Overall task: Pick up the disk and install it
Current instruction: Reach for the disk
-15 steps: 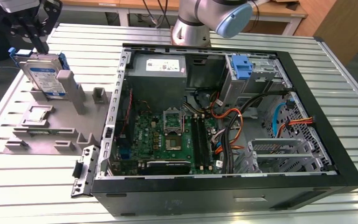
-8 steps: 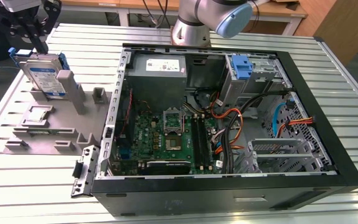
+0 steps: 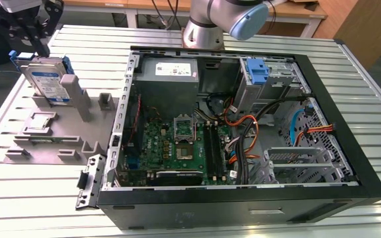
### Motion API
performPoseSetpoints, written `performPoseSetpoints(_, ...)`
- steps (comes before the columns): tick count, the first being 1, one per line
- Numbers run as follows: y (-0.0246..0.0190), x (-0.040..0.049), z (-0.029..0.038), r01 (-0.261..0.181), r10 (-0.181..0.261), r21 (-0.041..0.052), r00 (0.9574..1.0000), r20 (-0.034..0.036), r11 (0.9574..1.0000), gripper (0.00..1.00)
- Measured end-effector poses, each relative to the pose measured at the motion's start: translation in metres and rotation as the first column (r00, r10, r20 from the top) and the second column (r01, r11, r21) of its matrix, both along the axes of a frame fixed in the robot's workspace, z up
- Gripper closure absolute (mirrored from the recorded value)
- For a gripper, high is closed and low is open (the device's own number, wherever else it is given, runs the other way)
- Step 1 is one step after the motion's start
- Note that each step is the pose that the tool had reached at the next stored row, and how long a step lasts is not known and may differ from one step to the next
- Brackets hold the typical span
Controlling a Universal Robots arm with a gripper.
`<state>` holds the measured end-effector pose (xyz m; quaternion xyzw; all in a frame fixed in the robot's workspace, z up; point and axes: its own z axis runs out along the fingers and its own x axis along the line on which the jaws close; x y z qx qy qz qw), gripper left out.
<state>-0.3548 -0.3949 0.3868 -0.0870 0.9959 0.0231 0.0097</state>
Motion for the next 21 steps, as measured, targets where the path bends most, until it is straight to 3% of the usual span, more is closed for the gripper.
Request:
performPoseSetpoints(10,0.0023,-0.0138,-0.0007,0.000,0.000,0.0000,1.0000,0.0001,1.0000,0.90)
performPoseSetpoints(14,0.0027,-0.0147,-0.0008,-0.003,0.003,0.0000,1.0000,0.0000,1.0000,0.90)
performPoseSetpoints(21,0.0027,-0.0149,-0.0009,-0.090,0.090,0.0001,0.9960,0.0001,0.9960,0.90)
